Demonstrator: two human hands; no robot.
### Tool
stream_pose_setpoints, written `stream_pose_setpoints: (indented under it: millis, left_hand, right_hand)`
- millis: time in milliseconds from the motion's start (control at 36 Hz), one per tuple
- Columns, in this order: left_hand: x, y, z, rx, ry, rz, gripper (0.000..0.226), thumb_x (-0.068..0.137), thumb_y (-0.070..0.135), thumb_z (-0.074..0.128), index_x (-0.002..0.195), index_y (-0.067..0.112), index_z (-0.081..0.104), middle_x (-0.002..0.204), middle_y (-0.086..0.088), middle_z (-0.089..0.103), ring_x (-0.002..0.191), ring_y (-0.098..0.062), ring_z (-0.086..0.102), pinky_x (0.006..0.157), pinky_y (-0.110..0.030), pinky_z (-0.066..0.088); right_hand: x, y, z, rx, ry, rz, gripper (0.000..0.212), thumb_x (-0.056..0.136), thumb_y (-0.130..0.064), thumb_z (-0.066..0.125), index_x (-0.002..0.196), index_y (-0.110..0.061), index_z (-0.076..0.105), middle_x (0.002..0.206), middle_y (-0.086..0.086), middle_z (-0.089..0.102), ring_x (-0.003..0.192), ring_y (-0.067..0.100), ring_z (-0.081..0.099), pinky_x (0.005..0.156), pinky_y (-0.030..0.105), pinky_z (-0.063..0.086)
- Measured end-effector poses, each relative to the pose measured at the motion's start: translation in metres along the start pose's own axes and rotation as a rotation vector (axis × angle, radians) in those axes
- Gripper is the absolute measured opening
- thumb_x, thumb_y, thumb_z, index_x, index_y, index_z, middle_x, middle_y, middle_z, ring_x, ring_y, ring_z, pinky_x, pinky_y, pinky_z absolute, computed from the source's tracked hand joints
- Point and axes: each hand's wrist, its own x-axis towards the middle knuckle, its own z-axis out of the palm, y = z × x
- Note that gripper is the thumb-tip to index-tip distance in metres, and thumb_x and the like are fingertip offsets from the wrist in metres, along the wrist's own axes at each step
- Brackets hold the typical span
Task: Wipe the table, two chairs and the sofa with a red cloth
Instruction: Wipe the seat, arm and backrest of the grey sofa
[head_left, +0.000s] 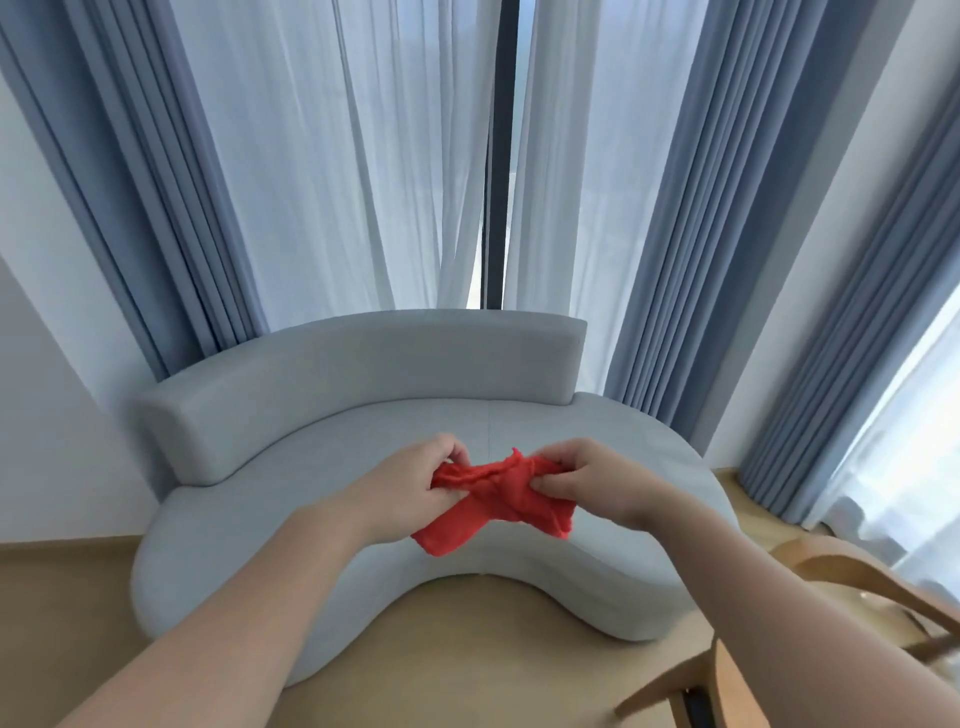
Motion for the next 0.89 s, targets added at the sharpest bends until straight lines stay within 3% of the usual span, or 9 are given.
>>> stream_pose_setpoints:
  millis: [83, 194, 306, 500, 583, 667, 750, 806, 889]
  left_hand:
    - [0.014, -0.007, 0.001, -0.095, 0.002, -0.037, 0.016, 0.088, 0.020, 0.063, 0.099, 0.023, 0.052, 0.087, 0.003, 0.065, 0.069, -0.006, 0.058, 0.062, -0.019, 0.047]
    - [0.038, -0.015, 0.004, -0.124, 0.049, -0.045, 0.027, 0.087, 0.013, 0.064, 0.105, 0.027, 0.050, 0.098, 0.006, 0.063, 0.074, 0.005, 0.058, 0.065, -0.010, 0.044]
    - [0.072, -0.017, 0.011, -0.131, 0.072, -0.033, 0.029, 0.086, 0.009, 0.064, 0.103, 0.029, 0.052, 0.098, 0.010, 0.061, 0.071, 0.004, 0.058, 0.064, -0.011, 0.043]
    - [0.147, -0.013, 0.030, -0.076, 0.058, -0.051, 0.028, 0.083, 0.008, 0.061, 0.095, 0.032, 0.053, 0.077, 0.014, 0.062, 0.064, -0.002, 0.056, 0.062, -0.015, 0.043]
    - [0.178, -0.010, 0.041, -0.064, 0.033, -0.076, 0.034, 0.078, 0.004, 0.057, 0.094, 0.033, 0.052, 0.073, 0.016, 0.059, 0.059, -0.001, 0.051, 0.060, -0.018, 0.042]
    - [0.207, -0.009, 0.055, -0.051, 0.005, -0.089, 0.037, 0.074, 0.006, 0.058, 0.095, 0.036, 0.050, 0.083, 0.016, 0.058, 0.060, 0.002, 0.050, 0.062, -0.018, 0.040]
    - [0.234, -0.009, 0.069, -0.029, -0.029, -0.088, 0.038, 0.074, 0.009, 0.060, 0.094, 0.039, 0.048, 0.093, 0.017, 0.056, 0.063, 0.003, 0.051, 0.061, -0.014, 0.037]
    - [0.250, -0.010, 0.077, -0.017, -0.051, -0.089, 0.039, 0.075, 0.010, 0.061, 0.097, 0.039, 0.047, 0.095, 0.016, 0.054, 0.061, 0.002, 0.050, 0.059, -0.012, 0.036]
    - [0.273, -0.012, 0.085, -0.016, -0.089, -0.084, 0.038, 0.075, 0.010, 0.062, 0.102, 0.034, 0.049, 0.095, 0.015, 0.052, 0.059, 0.000, 0.048, 0.058, -0.013, 0.037]
  right_hand:
    - [0.018, 0.011, -0.003, 0.026, 0.039, 0.015, 0.017, 0.091, -0.003, 0.054, 0.097, -0.006, 0.070, 0.088, 0.016, 0.071, 0.075, 0.019, 0.062, 0.078, 0.037, 0.051]
    - [0.040, 0.027, -0.009, 0.123, 0.057, 0.036, 0.023, 0.092, 0.002, 0.050, 0.095, -0.005, 0.071, 0.086, 0.013, 0.069, 0.077, 0.018, 0.059, 0.077, 0.035, 0.048]
    - [0.063, 0.049, -0.023, 0.197, 0.049, 0.032, 0.025, 0.092, 0.004, 0.049, 0.099, -0.004, 0.071, 0.093, 0.022, 0.071, 0.081, 0.023, 0.062, 0.084, 0.044, 0.051]
    - [0.091, 0.081, -0.075, 0.268, -0.025, 0.017, 0.029, 0.082, 0.016, 0.055, 0.098, -0.007, 0.061, 0.087, 0.011, 0.069, 0.077, 0.020, 0.066, 0.073, 0.029, 0.054]
    - [0.098, 0.096, -0.098, 0.267, -0.134, 0.005, 0.033, 0.076, -0.003, 0.072, 0.104, -0.009, 0.057, 0.096, 0.006, 0.068, 0.084, 0.018, 0.066, 0.080, 0.030, 0.053]
    - [0.108, 0.109, -0.110, 0.131, -0.087, 0.027, 0.057, 0.064, -0.035, 0.086, 0.110, -0.021, 0.056, 0.106, -0.005, 0.065, 0.092, 0.011, 0.067, 0.082, 0.026, 0.053]
    - [0.118, 0.119, -0.115, 0.093, -0.010, 0.057, 0.068, 0.066, -0.040, 0.087, 0.123, -0.027, 0.053, 0.111, -0.009, 0.062, 0.092, 0.004, 0.066, 0.078, 0.020, 0.054]
    - [0.124, 0.127, -0.119, 0.029, 0.031, 0.080, 0.061, 0.069, -0.044, 0.082, 0.122, -0.030, 0.056, 0.105, -0.011, 0.066, 0.088, 0.002, 0.066, 0.079, 0.023, 0.055]
    - [0.135, 0.138, -0.127, 0.030, 0.116, 0.104, 0.022, 0.084, -0.026, 0.065, 0.105, -0.023, 0.066, 0.090, -0.004, 0.072, 0.073, 0.009, 0.068, 0.072, 0.033, 0.059]
